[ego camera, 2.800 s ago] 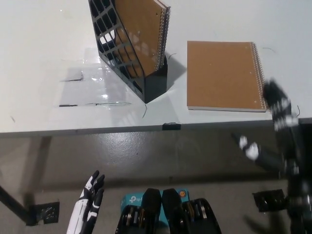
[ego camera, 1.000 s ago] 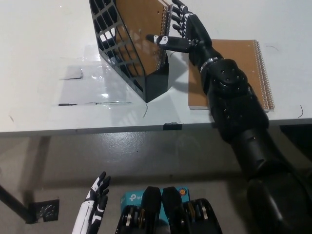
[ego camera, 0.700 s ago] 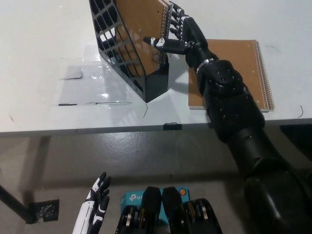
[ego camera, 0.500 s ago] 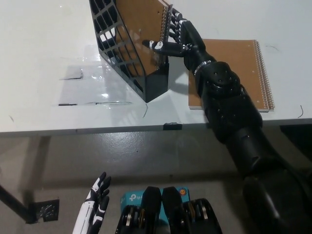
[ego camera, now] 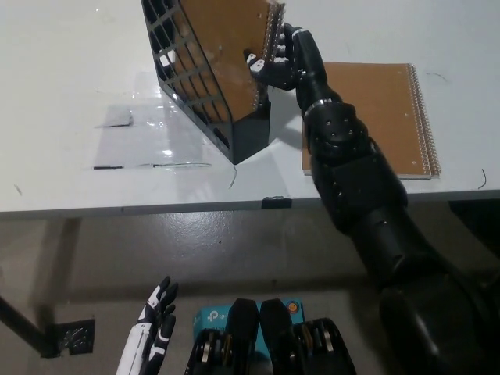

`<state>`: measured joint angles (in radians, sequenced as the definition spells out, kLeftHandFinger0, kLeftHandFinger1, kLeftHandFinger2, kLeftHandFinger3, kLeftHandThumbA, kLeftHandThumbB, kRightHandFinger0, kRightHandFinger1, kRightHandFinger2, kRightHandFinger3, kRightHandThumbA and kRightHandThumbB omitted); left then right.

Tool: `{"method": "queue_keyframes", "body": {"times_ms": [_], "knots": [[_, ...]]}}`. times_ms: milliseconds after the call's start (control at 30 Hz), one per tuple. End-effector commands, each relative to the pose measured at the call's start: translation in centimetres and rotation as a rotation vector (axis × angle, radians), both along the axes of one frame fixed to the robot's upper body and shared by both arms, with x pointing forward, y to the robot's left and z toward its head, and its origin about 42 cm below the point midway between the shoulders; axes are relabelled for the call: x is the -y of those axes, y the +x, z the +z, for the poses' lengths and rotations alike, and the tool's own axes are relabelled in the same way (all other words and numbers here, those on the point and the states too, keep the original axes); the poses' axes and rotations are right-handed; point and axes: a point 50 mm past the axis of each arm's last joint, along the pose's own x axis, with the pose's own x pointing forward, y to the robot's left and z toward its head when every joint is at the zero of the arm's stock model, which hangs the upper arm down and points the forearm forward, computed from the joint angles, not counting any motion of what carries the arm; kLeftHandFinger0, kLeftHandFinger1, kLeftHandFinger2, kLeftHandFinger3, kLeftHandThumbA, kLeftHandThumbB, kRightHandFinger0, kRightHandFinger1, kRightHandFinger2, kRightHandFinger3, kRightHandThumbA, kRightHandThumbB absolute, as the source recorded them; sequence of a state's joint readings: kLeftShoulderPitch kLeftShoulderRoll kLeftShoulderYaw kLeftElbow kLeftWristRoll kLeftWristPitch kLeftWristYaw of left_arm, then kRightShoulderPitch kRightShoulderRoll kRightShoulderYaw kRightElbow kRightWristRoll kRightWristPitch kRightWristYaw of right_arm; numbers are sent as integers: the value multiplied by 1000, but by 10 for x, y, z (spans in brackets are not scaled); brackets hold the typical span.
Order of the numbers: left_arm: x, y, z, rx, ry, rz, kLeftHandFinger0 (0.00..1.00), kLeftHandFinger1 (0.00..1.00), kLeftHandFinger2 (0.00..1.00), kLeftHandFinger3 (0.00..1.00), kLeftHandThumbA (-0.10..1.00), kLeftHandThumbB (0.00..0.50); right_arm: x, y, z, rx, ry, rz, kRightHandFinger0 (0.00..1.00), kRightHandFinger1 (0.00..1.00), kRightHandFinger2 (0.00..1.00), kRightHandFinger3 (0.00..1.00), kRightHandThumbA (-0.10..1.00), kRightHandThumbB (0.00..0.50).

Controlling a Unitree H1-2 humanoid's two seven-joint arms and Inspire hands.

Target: Use the right hand to pick up a book from the book holder on the left side and put it on another book on the right side

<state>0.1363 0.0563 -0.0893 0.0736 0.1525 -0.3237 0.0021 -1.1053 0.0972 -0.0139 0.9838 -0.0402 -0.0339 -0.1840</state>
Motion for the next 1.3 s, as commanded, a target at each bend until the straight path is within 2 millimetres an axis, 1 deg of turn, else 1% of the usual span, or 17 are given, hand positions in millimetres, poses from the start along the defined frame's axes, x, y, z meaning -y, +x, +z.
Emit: {"method": "queue_keyframes", "body": {"times_ms": [0,100,167,233,300,333,400,433,500,533,600,700,833,967,1067,1100,1267], "knots": [[-1,2,5,29,8,-13,1000,1000,1000,1000,948,183,-23,-6,68,239,52,-16,0,93,350,255,157,191],[-1,3,6,27,8,-14,1000,1000,1000,1000,950,184,-26,-10,72,258,49,-12,0,3,246,148,152,194],[-1,4,6,26,5,-17,1000,1000,1000,1000,951,191,-26,-11,74,263,47,-13,0,0,215,120,145,196],[-1,4,6,24,9,-16,1000,1000,1000,1000,960,201,-27,-14,77,281,41,-15,0,5,263,146,113,189],[-1,4,6,31,11,-18,1000,1000,1000,1000,965,194,-28,-16,84,296,35,-23,0,34,362,241,36,174],[-1,4,6,33,18,-19,1000,1000,1000,1000,972,188,-28,-17,92,314,32,-32,0,63,435,336,-45,159],[-1,2,5,30,21,-21,1000,1000,1000,1000,975,187,-27,-19,95,336,43,-35,0,187,609,556,-98,142],[-1,2,5,29,20,-19,1000,1000,1000,1000,973,183,-27,-21,104,362,62,-35,0,232,659,647,-100,128],[-1,3,5,28,6,-20,1000,1000,1000,1000,950,179,-26,-25,127,411,84,-49,0,265,686,732,-100,118],[-1,3,6,31,10,-20,1000,1000,1000,1000,949,176,-26,-27,135,440,96,-42,0,239,655,749,-100,110],[-1,4,5,38,14,-19,1000,1000,1000,1000,949,170,-26,-31,148,472,99,-48,0,196,598,753,-100,114],[-1,4,5,38,9,-21,1000,1000,1000,1000,955,178,-26,-40,178,542,94,-40,0,185,584,747,-100,116],[-1,5,6,36,13,-23,1000,1000,1000,1000,966,182,-24,-51,210,594,104,-23,0,243,657,752,-100,118],[0,4,6,31,12,-21,1000,1000,1000,1000,966,184,-20,-58,229,620,147,0,0,267,680,743,-100,107],[0,4,6,34,8,-20,1000,1000,1000,1000,961,179,-12,-54,234,607,235,38,0,281,671,713,-100,91],[-1,4,5,34,5,-23,1000,1000,1000,1000,958,175,-6,-50,238,582,324,69,0,318,722,749,-100,88],[-1,5,4,35,5,-23,1000,1000,1000,1000,968,182,17,-44,254,530,475,83,0,368,771,821,-100,93]]}}
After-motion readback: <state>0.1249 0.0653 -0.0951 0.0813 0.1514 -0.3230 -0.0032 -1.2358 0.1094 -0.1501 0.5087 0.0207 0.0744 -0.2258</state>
